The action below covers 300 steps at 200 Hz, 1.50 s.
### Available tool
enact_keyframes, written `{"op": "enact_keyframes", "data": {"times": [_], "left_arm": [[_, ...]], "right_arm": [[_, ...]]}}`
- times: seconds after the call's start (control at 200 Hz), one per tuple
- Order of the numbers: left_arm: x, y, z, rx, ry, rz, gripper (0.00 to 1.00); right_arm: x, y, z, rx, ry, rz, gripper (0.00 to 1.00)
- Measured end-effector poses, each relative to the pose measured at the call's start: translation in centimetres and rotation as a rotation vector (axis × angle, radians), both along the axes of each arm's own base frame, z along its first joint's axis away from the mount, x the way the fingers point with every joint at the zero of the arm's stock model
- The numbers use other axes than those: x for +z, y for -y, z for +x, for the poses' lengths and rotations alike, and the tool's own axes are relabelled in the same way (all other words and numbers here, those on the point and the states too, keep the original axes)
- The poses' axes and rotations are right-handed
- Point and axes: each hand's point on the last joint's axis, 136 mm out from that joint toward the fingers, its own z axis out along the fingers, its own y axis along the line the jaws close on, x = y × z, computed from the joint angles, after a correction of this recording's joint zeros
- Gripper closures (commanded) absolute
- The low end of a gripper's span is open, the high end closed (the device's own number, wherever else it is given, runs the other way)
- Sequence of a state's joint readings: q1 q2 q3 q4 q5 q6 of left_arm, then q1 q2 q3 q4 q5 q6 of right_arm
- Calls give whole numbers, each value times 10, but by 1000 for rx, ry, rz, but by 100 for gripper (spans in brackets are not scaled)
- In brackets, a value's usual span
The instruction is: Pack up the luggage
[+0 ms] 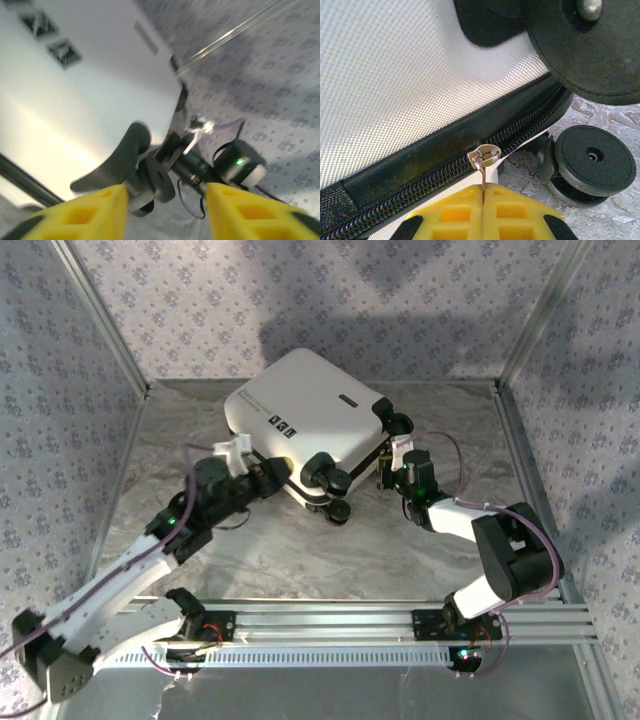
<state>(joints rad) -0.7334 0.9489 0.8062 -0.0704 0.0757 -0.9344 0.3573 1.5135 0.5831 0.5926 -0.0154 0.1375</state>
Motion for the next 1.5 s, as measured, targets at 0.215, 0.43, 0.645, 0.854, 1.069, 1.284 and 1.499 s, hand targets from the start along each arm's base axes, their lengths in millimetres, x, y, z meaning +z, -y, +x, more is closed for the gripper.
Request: {"op": "enact_keyframes", "data": {"times": [0.215,0.43,0.645,0.854,1.069,1.284,1.499], "left_arm": [[-39,44,-28,-178,-69,144,28],[-11,75,-40,-268,-4,183,26],[-36,87,-27,-251,-60,283,26],[-74,92,-18,-233,-144,398,26],[-83,96,-8,-203,-161,443,25],[-84,96,3,-151,-166,464,24],[-87,98,8,-106,-183,449,24]], "right_arm": [[-1,-1,-1,9,-1,3,100],[-1,-2,-2,15,1,2,100],[-1,-4,-3,21,0,3,100],[-2,-5,-4,24,0,4,100],[-2,-9,-7,40,1,8,100],[-2,-12,-11,51,2,9,100],[-2,-16,-16,66,5,9,100]]}}
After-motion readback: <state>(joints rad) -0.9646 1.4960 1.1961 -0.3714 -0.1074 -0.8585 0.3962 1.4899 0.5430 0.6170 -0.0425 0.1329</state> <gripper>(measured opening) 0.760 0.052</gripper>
